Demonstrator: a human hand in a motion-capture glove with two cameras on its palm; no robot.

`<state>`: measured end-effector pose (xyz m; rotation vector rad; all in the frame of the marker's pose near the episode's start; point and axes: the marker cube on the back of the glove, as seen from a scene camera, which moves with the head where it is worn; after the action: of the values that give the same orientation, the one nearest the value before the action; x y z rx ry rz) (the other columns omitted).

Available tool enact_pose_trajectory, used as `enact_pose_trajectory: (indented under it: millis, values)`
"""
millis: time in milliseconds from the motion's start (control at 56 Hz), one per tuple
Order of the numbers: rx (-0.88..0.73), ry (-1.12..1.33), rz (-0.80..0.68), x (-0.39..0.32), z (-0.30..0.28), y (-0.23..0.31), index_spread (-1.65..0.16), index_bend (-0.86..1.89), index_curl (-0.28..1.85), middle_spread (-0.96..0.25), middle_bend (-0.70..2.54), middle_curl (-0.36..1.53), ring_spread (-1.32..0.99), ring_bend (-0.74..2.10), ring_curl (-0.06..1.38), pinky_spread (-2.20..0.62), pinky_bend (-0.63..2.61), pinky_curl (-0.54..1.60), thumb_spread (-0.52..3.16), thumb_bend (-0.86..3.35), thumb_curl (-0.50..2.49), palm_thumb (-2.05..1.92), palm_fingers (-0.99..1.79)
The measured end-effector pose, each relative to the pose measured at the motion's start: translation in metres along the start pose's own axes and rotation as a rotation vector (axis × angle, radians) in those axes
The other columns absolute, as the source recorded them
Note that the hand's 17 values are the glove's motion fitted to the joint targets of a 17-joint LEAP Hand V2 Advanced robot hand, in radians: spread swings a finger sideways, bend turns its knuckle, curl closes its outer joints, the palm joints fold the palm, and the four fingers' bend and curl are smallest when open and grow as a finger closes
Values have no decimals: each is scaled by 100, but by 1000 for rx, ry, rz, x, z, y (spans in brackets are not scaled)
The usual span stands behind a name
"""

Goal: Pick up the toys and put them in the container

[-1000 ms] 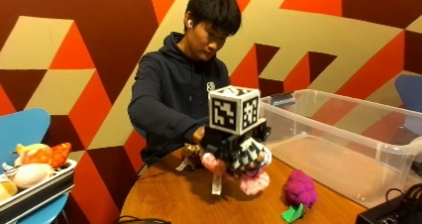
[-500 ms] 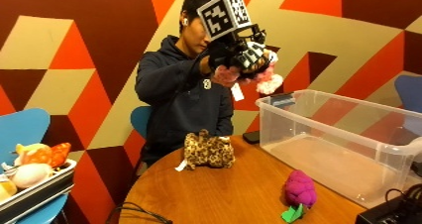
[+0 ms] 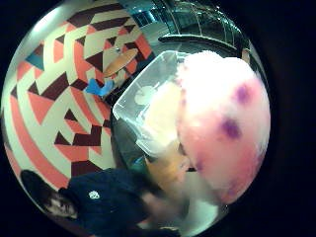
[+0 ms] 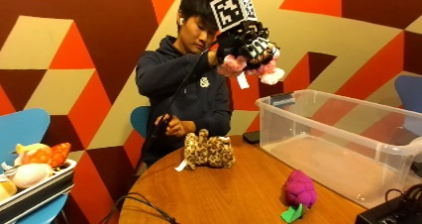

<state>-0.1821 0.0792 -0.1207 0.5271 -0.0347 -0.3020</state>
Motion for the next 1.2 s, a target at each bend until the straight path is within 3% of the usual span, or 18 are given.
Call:
enact_pose_trajectory:
  millis: [446, 678, 785, 839, 893, 910, 928, 946, 1053, 1196]
  values:
    - [2, -136, 31, -15, -18, 21, -32, 81, 62, -28, 117, 79, -32, 146, 57, -40, 109, 56, 17, 11, 105, 66, 105]
    - [102, -209, 104, -36, 9, -25, -33, 74, 72, -27, 117, 81, -32, 145, 56, -40, 109, 56, 17, 9, 110, 66, 105]
    - [50, -334, 187, -32, 41, -57, -34, 66, 78, -27, 116, 81, -32, 145, 56, -39, 109, 56, 20, 7, 111, 65, 100]
    - [-93, -401, 188, -31, 62, -66, -34, 53, 80, -27, 113, 81, -32, 146, 57, -39, 112, 56, 25, 6, 111, 64, 92]
    - [-283, -373, 123, -54, 86, -59, -29, 24, 76, -26, 105, 78, -30, 149, 57, -37, 117, 57, 50, -2, 106, 51, 65]
    - [-330, -355, 99, -61, 93, -57, -26, 5, 70, -23, 89, 74, -29, 141, 55, -32, 120, 58, 59, -12, 100, 35, 13]
    - [-362, -338, 80, -67, 98, -54, -24, 8, 73, -20, 82, 73, -26, 140, 58, -30, 127, 64, 64, -12, 97, 30, -6]
    - [-376, -323, 68, -70, 102, -52, -22, 14, 72, -15, 62, 67, -20, 113, 52, -23, 129, 64, 67, -17, 92, 18, -58]
    - [-312, -267, 81, -57, 94, -48, -18, 9, 52, -4, 34, 53, -9, 70, 33, -9, 117, 51, 85, -8, 77, 3, -46]
    - [-296, -158, 50, -40, 64, -10, -15, 8, 43, 1, 24, 47, -3, 51, 24, 0, 101, 43, 101, -3, 65, 1, -27]
